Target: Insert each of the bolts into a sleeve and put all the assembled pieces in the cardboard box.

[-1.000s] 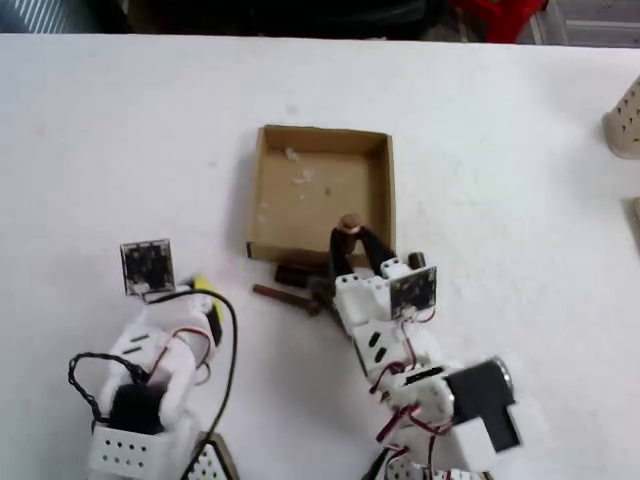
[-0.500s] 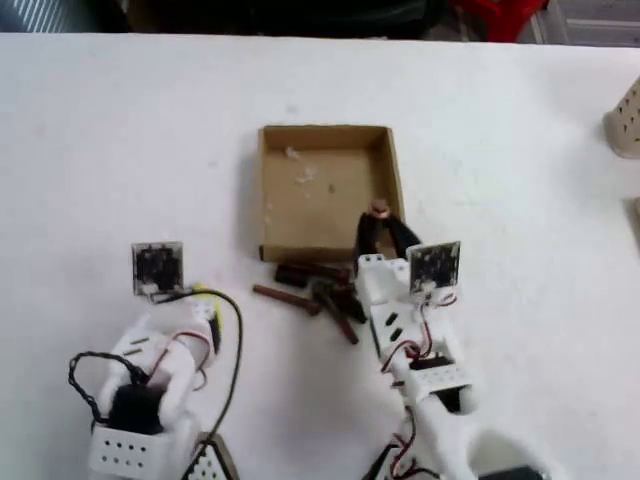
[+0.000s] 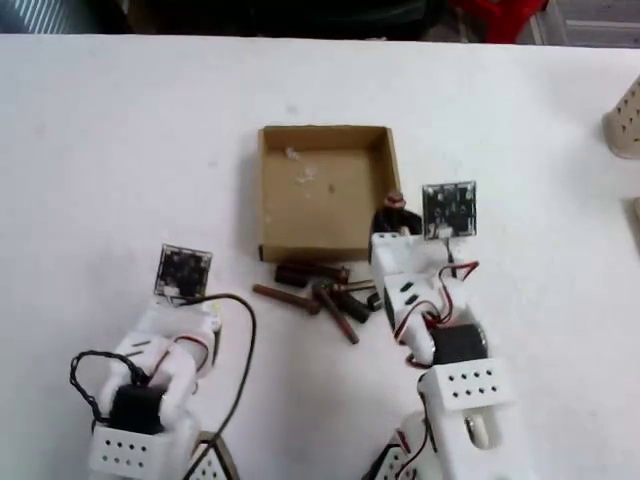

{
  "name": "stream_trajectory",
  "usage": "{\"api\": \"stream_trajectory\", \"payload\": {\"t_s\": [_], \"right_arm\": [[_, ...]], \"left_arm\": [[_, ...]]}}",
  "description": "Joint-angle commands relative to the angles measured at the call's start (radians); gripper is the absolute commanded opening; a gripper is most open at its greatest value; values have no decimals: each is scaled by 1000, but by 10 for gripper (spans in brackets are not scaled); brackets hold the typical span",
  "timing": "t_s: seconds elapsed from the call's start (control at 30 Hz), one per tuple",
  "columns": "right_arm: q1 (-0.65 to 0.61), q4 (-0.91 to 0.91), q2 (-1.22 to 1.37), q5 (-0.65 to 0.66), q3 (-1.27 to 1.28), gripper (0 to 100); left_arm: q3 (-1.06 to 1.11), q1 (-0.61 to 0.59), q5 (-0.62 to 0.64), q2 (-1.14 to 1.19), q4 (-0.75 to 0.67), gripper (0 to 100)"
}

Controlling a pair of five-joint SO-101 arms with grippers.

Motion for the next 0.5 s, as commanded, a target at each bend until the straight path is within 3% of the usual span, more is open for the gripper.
{"api": "stream_trajectory", "payload": {"t_s": [0.0, 0.2, 0.47], "right_arm": [[1, 101, -38, 100, -189, 17], [5, 243, 62, 157, -402, 17], [8, 489, 510, 183, -772, 17]], "left_arm": [[-2, -10, -34, -12, 5, 24], [-2, -10, -32, -12, 6, 24], [-2, -12, -32, -12, 6, 24]]}}
